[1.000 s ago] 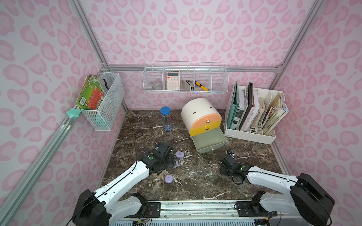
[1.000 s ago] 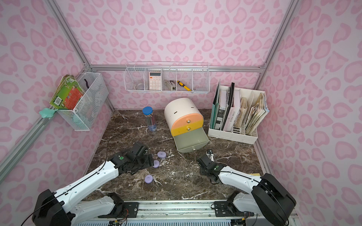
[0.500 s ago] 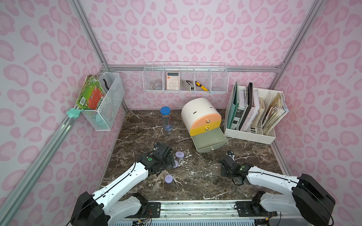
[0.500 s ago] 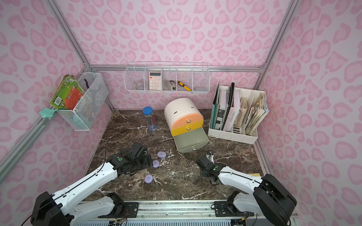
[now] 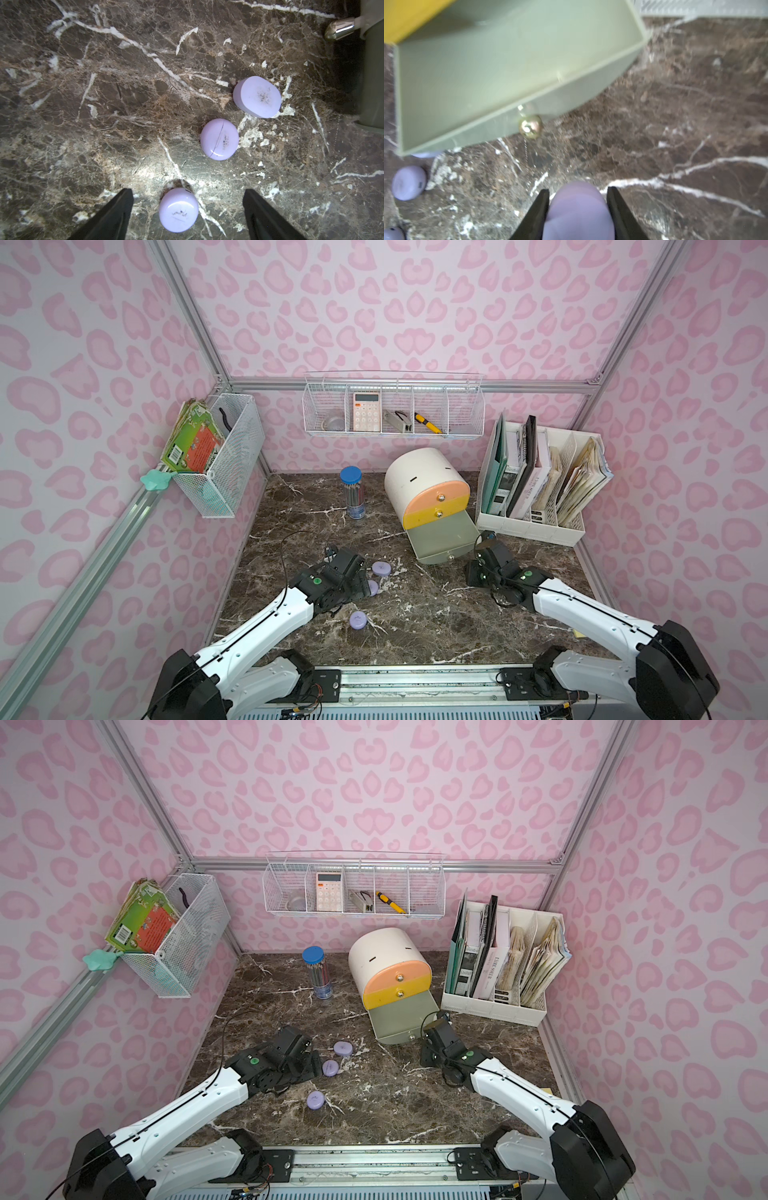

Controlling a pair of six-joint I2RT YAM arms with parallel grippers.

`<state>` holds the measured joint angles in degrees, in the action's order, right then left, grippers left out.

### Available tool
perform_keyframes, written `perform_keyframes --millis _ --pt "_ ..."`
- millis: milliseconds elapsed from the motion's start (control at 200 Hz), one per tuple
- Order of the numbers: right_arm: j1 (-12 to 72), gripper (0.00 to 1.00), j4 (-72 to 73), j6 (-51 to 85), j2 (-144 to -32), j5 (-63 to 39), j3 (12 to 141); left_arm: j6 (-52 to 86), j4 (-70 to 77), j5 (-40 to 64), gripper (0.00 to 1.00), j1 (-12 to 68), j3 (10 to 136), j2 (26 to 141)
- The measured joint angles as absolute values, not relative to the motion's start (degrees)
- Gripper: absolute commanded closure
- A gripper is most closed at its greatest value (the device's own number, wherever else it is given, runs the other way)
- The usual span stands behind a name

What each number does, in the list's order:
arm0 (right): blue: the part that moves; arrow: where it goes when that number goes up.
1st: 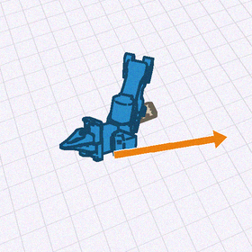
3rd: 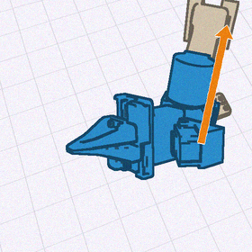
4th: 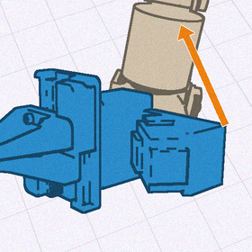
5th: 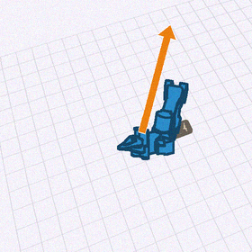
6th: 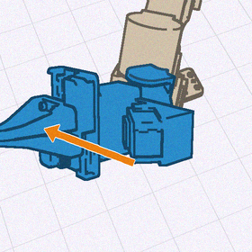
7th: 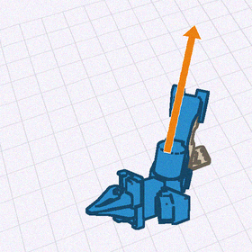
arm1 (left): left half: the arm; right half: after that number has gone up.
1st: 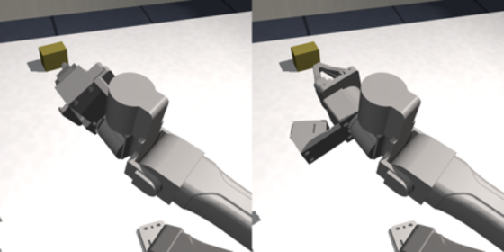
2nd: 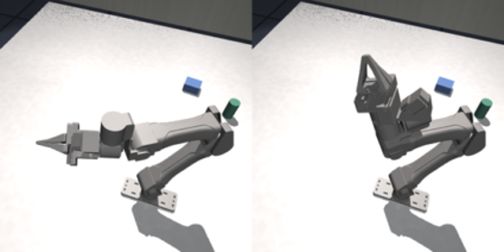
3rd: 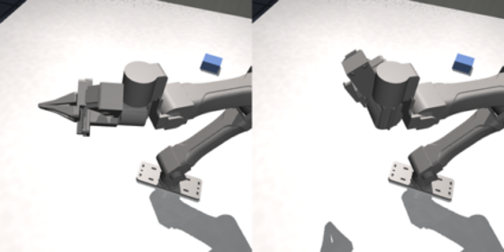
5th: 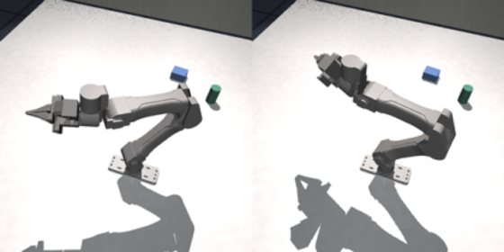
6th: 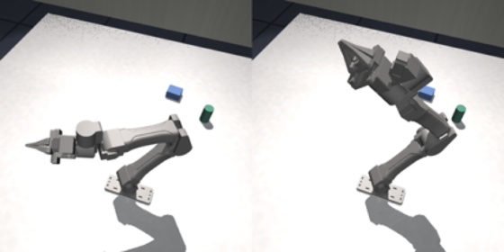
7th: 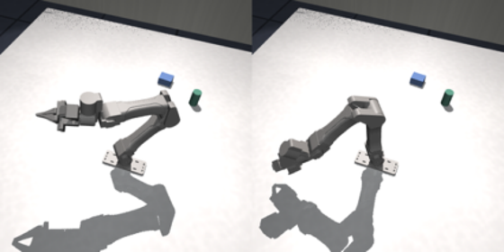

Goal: Put the bluetooth earphones in the drawer according to color
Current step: Pick up the Bluetooth earphone from the center of the board, then place the bluetooth earphone in the drawer.

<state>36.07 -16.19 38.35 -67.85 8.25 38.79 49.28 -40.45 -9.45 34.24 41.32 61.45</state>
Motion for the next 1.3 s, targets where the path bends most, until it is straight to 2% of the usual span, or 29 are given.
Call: perform_keyframes --millis 215,420,615,760,1120,1300 --pt "30.1 0.72 -12.1 34.1 -69.3 2.8 44.8 49.8 -40.4 -9.0 0.12 34.2 40.4 61.3" --pt "26.5 0.72 -6.9 31.5 -76.6 -1.2 50.0 50.8 -40.4 -8.1 0.12 34.2 39.6 61.6" --pt "25.1 0.73 -5.1 30.1 -84.9 -5.1 54.6 51.5 -40.3 -7.0 0.12 34.2 38.6 61.8" --pt "24.9 0.69 -4.2 29.6 -88.2 -6.3 55.2 52.3 -40.3 -6.5 0.12 34.2 37.5 61.6" --pt "24.8 0.29 -3.7 28.4 -88.7 -6.9 55.4 53.9 -39.0 -3.7 0.12 34.5 35.1 62.6" --pt "24.8 0.21 -4.1 28.3 -86.1 -7.1 55.3 54.5 -37.1 -2.5 0.12 35.6 34.3 64.4"
